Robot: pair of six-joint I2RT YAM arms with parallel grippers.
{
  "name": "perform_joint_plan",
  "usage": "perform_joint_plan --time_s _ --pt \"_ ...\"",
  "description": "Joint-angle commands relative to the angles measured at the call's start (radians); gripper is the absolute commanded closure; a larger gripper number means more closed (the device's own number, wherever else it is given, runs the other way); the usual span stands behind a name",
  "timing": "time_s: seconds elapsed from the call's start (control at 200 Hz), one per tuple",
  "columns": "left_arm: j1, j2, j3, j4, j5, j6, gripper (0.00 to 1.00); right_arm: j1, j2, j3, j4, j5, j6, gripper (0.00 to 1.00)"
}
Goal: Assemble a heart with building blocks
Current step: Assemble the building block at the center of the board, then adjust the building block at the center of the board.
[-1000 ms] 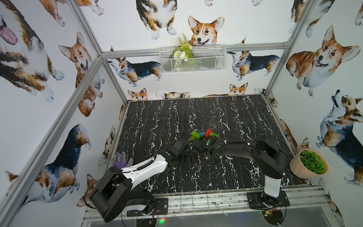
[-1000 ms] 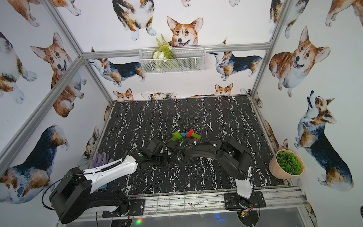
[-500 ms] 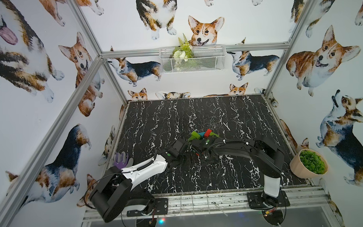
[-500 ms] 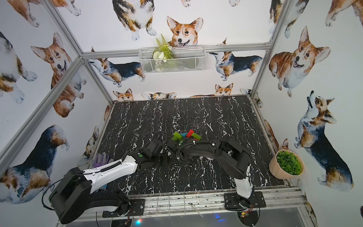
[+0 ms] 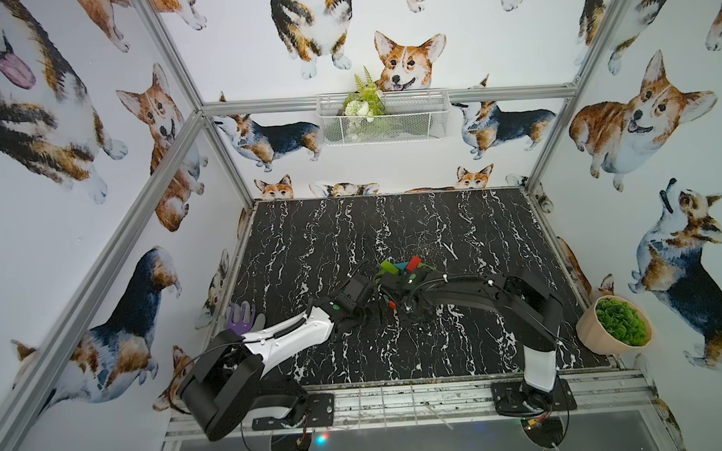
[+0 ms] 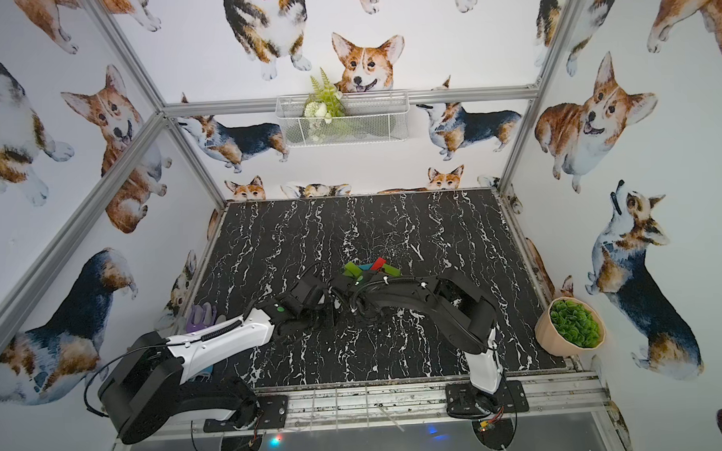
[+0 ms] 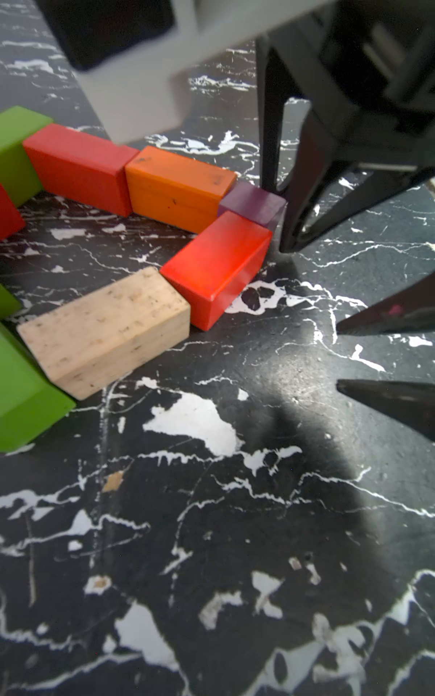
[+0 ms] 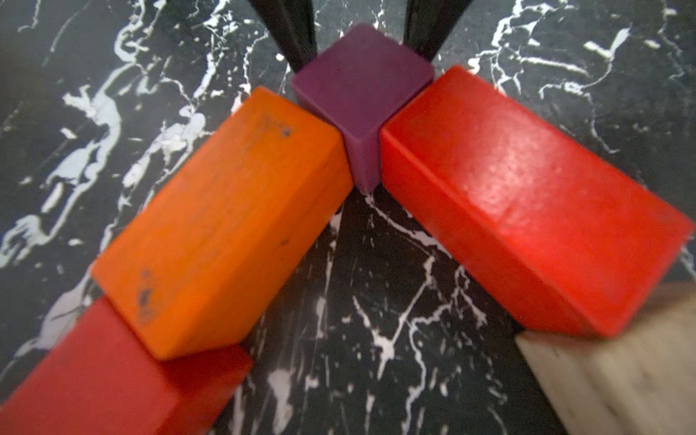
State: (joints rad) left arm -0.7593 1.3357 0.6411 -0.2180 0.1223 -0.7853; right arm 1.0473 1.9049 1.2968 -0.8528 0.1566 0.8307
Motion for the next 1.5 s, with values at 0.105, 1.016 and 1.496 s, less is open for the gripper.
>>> perform_joint_plan --time_s 0.105,1.016,1.496 --pt "-0.001 0.014 0.001 -0.011 0.010 0.003 0.75 0.024 -0.090 -0.013 -0.012 0.018 -0.004 0.49" --pt "0.025 0.067 -0.054 0.131 -0.060 -0.037 0.77 -0.263 -0.100 -0.120 0.122 -0.043 -0.123 0.66" --pt "0.025 0.091 -0.066 0.167 -0.036 -0.049 0.78 -0.263 -0.076 -0.105 0.126 -0.055 -0.127 0.67"
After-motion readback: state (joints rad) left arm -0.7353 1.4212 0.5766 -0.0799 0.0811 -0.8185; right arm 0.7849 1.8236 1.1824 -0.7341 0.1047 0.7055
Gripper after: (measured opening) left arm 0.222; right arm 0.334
